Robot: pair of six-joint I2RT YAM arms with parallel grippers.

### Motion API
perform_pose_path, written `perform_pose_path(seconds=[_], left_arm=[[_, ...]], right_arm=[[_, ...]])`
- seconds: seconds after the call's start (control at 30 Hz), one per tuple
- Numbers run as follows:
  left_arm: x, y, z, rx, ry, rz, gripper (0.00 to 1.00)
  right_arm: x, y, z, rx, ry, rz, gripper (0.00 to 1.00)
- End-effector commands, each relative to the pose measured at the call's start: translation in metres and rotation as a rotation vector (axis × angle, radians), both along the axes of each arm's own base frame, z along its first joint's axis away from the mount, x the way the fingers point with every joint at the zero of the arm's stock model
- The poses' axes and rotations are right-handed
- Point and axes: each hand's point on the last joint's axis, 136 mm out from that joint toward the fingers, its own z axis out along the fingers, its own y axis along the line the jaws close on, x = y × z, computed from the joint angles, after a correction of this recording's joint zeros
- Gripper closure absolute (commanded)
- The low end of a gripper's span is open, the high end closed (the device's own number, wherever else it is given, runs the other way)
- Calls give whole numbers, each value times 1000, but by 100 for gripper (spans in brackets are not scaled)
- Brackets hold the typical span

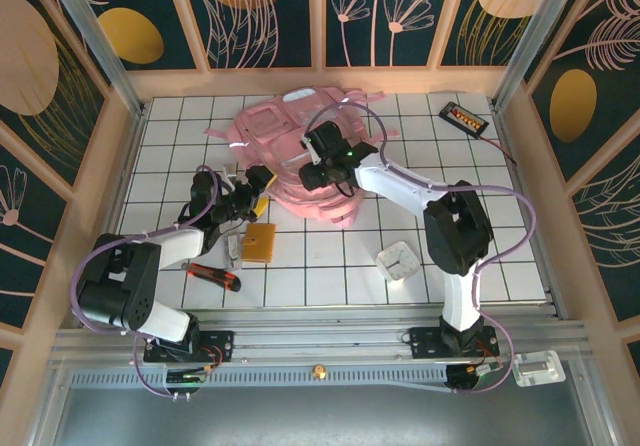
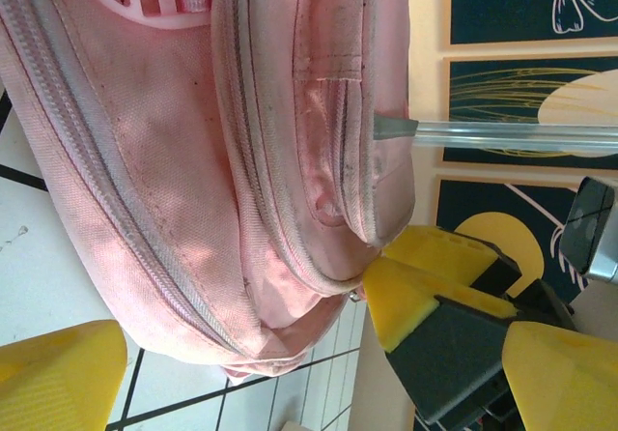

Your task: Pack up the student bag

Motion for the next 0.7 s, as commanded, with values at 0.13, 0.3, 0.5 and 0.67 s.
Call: perform_pose_path(seconds=[0.13,0.3,0.5,0.67], left_arm=[[1,1,-2,-40,-4,-1,1],[0,3,-7,-37,4,2,1],[-2,3,-6,-28,0,-3,1],[0,-8,17,-29,-41,-30,1]], right_arm=[[14,1,-9,-57,-11,1,60],[18,2,-12,-61,-18,-11,79],[18,-1,-4,-45,-30,-41,100],[11,-3,27,78,-62,-89,100]])
